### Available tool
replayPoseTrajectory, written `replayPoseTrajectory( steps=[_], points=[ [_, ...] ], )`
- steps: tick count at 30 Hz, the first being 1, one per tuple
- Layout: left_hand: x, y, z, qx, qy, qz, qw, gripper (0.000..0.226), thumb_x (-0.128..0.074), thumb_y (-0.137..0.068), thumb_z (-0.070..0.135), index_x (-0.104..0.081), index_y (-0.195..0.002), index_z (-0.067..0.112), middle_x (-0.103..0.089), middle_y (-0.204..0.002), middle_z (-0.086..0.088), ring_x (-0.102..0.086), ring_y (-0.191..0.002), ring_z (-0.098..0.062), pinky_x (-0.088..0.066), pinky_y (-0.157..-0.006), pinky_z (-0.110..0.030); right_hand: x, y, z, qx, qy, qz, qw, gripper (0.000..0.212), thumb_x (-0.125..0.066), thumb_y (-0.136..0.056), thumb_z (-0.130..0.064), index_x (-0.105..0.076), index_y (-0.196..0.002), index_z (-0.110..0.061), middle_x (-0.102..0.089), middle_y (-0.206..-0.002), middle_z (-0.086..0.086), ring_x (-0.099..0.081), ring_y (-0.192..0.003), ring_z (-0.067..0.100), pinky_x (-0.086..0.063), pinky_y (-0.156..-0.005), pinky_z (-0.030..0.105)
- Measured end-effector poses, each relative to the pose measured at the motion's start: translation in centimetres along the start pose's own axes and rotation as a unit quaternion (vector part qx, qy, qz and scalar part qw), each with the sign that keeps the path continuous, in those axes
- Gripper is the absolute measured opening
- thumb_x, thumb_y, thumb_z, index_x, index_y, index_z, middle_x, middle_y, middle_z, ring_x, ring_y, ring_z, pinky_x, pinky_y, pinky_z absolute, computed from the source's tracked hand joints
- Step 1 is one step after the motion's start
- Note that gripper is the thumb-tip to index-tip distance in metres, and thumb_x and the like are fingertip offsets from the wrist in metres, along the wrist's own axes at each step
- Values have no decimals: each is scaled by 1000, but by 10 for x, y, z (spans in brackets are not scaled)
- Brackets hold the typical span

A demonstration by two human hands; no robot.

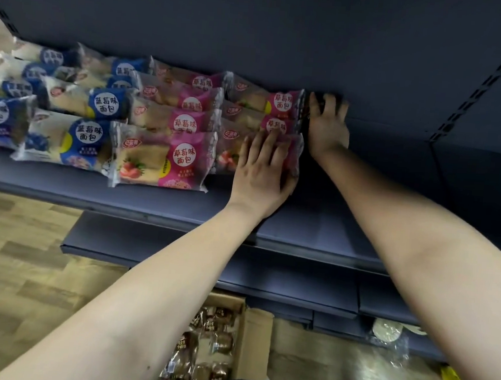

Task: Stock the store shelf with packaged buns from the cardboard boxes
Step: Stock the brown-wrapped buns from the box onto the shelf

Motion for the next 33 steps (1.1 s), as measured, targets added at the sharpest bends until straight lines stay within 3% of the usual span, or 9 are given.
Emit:
replayPoseTrajectory(
  steps=[3, 5, 10, 13, 17, 21, 25, 29, 33],
  points=[
    [1, 0, 0, 0, 12, -13, 1000, 57, -44, -83, 40, -54, -127, 6, -46, -141, -18, -37, -134, -38, -16, -115, -48, 6, 9, 4, 2, -73, -33, 997, 90, -58, -90, -33, 4, -152, -12, -2, -157, 10, 9, -144, 39, -19, -111, 59],
    [1, 0, 0, 3, 16, -23, 1000, 57, -43, -84, 40, -52, -130, 6, -44, -143, -17, -35, -135, -37, -13, -116, -47, 10, 19, 6, -2, -79, -32, 996, 95, -59, -88, -38, 7, -151, -14, 4, -159, 5, 12, -144, 35, -7, -109, 65],
    [8, 1, 2, 10, 30, -48, 998, 60, -43, -86, 39, -45, -137, 8, -37, -148, -16, -29, -139, -37, -8, -116, -46, 25, 58, 7, 1, -43, -8, 999, 83, -51, -89, -16, 3, -152, -13, 4, -159, 4, 9, -145, 33, -3, -110, 68],
    [15, 3, 4, 9, 28, -66, 997, 71, -26, -82, 46, -39, -141, 8, -32, -151, -15, -23, -142, -34, -4, -117, -44, 36, 91, -4, -26, -102, 8, 994, 76, -45, -91, -17, 0, -152, -15, 5, -159, 3, 7, -145, 31, -2, -111, 65],
    [25, 16, 4, -23, 12, -80, 996, 69, -26, -86, 43, -42, -138, 2, -35, -148, -20, -30, -138, -38, -11, -115, -52, 44, 128, -21, 7, -118, 30, 993, 67, -38, -96, -21, -3, -153, -17, 2, -159, 2, 2, -146, 30, -2, -115, 59],
    [42, 43, -16, -30, -3, -65, 997, 59, -34, -86, 38, -53, -127, 0, -48, -137, -25, -43, -128, -44, -27, -107, -59, 47, 152, -32, 124, -32, 63, 990, 58, -37, -98, -26, -16, -151, -15, -10, -158, 5, -8, -144, 32, -6, -117, 50],
    [71, 69, -54, 14, -40, -51, 998, 58, -33, -87, 36, -53, -125, -2, -49, -134, -27, -44, -125, -47, -31, -104, -62, 44, 168, -60, 161, -38, 40, 985, 54, -36, -99, -28, -23, -150, -18, -14, -157, 4, -12, -143, 34, -12, -118, 45],
    [106, 107, -104, 76, -75, -25, 994, 56, -33, -88, 35, -53, -127, 0, -51, -132, -26, -47, -122, -45, -32, -104, -59, 35, 188, -117, 240, -65, 33, 968, 47, -43, -97, -24, -38, -143, -16, -30, -151, 7, -29, -134, 35, -34, -106, 47],
    [134, 164, -150, 133, -105, -26, 985, 53, -35, -88, 33, -54, -127, 3, -49, -136, -22, -46, -123, -41, -34, -104, -55, 20, 213, -187, 352, -85, 40, 931, 39, -56, -88, -14, -56, -126, -5, -52, -132, 17, -47, -118, 40, -43, -96, 50]
  ],
)
Point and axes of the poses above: each hand's wrist, its own y-axis away from the middle knuckle, its own x-axis out of the back of the hand, z = x × y, the point moved 3 cm from there along -y, towards the middle knuckle
